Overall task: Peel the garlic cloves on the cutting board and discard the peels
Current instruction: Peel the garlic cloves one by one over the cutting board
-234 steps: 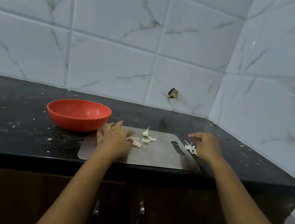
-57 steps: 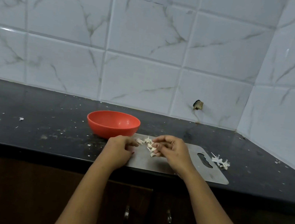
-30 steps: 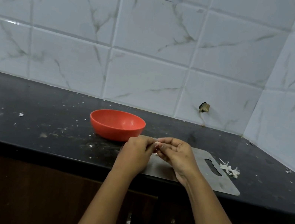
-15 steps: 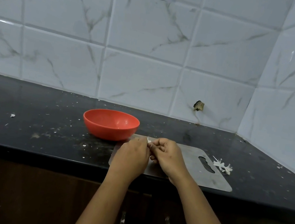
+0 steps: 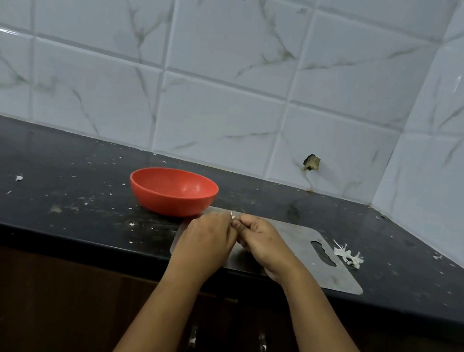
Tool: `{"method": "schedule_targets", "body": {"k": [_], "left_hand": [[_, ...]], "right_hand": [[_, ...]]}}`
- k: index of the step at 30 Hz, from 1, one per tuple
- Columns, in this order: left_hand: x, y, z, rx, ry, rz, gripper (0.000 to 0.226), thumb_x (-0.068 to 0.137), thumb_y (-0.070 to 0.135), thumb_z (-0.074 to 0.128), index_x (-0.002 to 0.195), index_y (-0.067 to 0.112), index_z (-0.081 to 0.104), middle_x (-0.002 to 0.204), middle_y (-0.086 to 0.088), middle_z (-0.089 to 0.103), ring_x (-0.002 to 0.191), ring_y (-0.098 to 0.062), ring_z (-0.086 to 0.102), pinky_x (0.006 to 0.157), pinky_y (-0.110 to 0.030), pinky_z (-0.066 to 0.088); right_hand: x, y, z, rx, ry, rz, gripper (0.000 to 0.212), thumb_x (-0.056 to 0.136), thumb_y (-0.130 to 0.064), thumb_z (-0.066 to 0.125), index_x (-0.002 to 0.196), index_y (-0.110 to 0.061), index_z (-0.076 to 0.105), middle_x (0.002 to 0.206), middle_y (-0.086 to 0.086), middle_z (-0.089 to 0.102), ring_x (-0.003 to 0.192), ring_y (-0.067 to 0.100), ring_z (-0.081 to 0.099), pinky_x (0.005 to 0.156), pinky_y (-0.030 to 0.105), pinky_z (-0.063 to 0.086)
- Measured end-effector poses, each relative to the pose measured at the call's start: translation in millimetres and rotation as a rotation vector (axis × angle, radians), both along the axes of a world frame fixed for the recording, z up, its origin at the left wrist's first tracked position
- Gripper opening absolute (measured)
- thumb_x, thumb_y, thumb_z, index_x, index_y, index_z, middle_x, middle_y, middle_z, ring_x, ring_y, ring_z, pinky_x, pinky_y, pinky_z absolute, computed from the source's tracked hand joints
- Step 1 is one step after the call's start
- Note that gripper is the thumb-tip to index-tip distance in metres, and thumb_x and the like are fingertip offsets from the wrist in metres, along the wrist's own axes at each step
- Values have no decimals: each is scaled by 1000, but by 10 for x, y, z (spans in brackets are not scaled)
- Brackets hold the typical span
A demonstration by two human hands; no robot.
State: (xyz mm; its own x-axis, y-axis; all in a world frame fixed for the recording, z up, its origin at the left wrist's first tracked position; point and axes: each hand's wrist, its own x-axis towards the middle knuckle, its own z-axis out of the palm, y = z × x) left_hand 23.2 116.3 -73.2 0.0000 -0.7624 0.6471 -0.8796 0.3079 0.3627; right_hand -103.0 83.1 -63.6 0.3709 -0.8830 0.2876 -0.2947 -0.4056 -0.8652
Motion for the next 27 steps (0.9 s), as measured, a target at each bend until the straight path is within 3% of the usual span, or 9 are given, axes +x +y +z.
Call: {"method": "schedule_targets", "body": {"k": [4, 10, 14, 19, 22, 27], "left_hand": [[-22, 32, 23, 4, 14, -24, 22, 97, 22, 42, 76, 16, 42, 74, 0, 47, 65, -19, 45, 59, -30, 31], [-44, 51, 33, -7, -9, 13, 24, 98, 24, 40, 76, 16, 40, 75, 1, 44, 65, -18, 42, 60, -29, 27], [-39, 56, 30, -7, 35, -8, 26, 98, 24, 41, 74, 15, 42, 71, 0, 45, 65, -19, 44, 60, -30, 30], [20, -13, 71, 64, 226, -79, 21, 91, 14, 45, 73, 8, 54, 68, -5, 54, 70, -30, 53, 64, -39, 43], [87, -31, 100, 142, 357, -131, 23, 90, 14, 44, 77, 7, 61, 71, -8, 60, 71, -27, 56, 69, -40, 47], [167, 96, 195, 299, 697, -354, 29, 88, 6, 41, 65, 7, 57, 55, -4, 46, 49, -16, 41, 48, -24, 36]], "right_hand": [[-58, 33, 105, 91, 18, 63, 34, 103, -17, 43, 71, -14, 53, 57, -5, 39, 51, 2, 33, 52, 16, 29], [-72, -3, 152, 179, 26, 111, 24, 104, -19, 42, 89, -9, 58, 60, -5, 40, 50, 1, 33, 49, 14, 28], [-80, 6, 155, 200, -10, 115, 26, 103, -20, 44, 82, -13, 58, 56, -9, 41, 51, 2, 32, 49, 13, 28], [-83, 87, 147, 143, -106, 114, 28, 102, -22, 45, 76, -17, 54, 60, -9, 42, 51, 1, 32, 48, 11, 27], [-78, 99, 145, 136, -128, 105, 28, 102, -24, 44, 77, -17, 55, 57, -10, 43, 51, 1, 33, 48, 12, 27], [-128, 102, 143, 187, -220, 123, 29, 102, -24, 43, 79, -16, 58, 57, -10, 45, 53, 2, 35, 51, 14, 29]]}}
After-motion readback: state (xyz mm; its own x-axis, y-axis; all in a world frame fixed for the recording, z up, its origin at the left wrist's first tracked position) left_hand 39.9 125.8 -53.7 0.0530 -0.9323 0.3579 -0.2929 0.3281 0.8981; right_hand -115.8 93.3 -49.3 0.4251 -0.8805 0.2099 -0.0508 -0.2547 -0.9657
